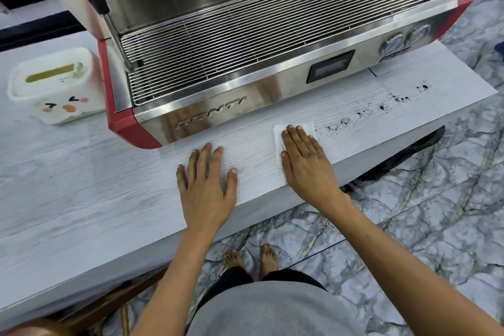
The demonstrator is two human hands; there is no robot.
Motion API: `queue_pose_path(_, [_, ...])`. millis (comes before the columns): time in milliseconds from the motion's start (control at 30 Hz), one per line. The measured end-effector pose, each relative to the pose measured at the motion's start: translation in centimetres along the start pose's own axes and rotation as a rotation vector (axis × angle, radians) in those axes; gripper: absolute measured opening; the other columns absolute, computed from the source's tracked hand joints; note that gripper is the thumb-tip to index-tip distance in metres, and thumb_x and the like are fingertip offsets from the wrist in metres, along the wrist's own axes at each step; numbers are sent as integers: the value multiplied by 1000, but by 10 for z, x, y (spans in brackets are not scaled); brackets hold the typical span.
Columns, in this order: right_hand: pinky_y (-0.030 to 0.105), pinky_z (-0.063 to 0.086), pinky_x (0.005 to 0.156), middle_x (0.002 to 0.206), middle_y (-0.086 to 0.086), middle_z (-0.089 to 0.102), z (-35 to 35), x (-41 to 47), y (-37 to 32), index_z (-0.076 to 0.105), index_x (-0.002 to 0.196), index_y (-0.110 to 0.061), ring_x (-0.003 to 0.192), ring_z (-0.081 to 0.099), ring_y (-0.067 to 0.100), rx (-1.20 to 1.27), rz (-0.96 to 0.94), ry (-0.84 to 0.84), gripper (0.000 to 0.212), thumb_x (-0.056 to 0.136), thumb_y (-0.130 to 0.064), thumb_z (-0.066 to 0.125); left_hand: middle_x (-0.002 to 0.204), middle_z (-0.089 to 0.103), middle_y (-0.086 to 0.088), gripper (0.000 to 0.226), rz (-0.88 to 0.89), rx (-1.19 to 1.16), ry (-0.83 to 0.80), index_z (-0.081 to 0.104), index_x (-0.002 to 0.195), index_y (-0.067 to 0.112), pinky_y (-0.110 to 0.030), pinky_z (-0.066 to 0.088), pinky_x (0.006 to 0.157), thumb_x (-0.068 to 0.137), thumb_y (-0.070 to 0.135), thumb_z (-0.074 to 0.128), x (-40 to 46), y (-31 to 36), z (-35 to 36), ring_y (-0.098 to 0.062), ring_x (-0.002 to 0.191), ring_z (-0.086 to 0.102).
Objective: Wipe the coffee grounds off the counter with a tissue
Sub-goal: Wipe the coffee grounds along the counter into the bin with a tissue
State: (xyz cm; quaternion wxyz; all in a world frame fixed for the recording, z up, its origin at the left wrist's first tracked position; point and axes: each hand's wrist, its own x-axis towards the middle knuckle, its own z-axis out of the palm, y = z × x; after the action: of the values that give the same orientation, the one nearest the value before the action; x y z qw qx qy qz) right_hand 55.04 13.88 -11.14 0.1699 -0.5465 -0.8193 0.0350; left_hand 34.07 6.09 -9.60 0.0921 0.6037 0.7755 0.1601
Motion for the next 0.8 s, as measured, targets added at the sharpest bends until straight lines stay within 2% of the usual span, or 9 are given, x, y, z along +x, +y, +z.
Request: queue_pose_path(800, [41,25,117,150,14,39,-5,-4,-15,43,142,-2,141,32,24,-32,80,-36,51,100,-28,29,163,25,-3,59,100,-19,-41,37,149,25,-55,7,122,98,53,31,8,-5,3,-24,152,13])
